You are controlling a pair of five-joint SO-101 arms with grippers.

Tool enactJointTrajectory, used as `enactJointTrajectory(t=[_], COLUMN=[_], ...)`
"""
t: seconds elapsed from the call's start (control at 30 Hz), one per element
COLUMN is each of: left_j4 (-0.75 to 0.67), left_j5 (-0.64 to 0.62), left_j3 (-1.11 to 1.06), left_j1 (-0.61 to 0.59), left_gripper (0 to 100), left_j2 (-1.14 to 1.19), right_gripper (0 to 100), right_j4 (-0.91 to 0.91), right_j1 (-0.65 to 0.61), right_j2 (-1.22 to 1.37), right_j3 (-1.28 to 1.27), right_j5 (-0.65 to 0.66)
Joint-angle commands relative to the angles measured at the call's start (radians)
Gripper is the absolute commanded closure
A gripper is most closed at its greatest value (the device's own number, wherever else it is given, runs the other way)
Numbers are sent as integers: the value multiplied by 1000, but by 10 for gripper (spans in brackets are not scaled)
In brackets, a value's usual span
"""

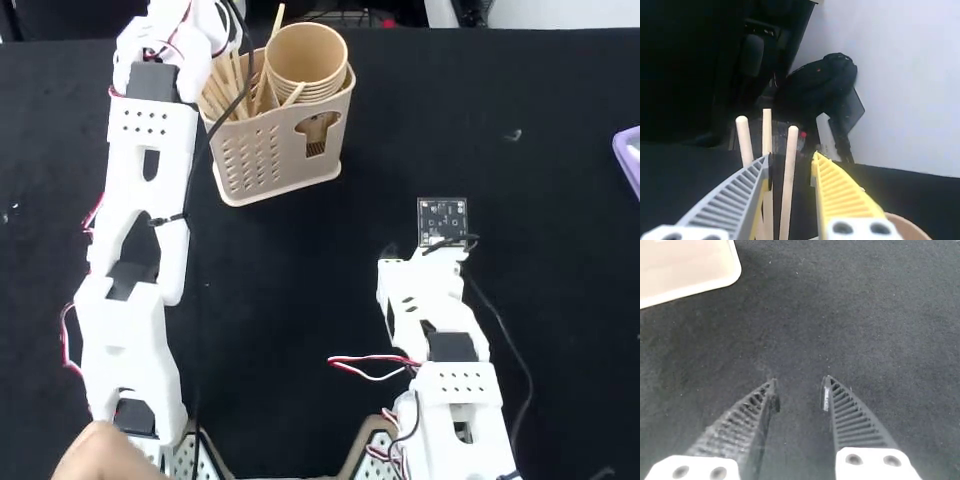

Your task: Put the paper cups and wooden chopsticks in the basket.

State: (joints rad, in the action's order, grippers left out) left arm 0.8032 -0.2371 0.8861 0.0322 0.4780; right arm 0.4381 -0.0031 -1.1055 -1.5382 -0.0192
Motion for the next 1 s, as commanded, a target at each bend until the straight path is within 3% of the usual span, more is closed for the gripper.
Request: enactJointTrajectory(t=[0.0, 0.17, 0.37, 0.7, 0.97], left_j4=[44, 107, 196, 473, 605], left_j5=[72, 83, 83, 83, 83], left_j3=[53, 54, 70, 360, 556], left_j1=[18, 24, 27, 30, 42], left_gripper=[865, 934, 939, 970, 970], left_j2=[-8, -17, -20, -9, -18], right_gripper=[850, 850, 850, 850, 850], right_j4=[-26, -26, -26, -26, -26], right_j1=[-14, -14, -14, -14, -12], right_j2=[-22, -22, -22, -22, -22], right_j3=[42, 42, 42, 42, 41], right_j5=[11, 11, 11, 11, 11])
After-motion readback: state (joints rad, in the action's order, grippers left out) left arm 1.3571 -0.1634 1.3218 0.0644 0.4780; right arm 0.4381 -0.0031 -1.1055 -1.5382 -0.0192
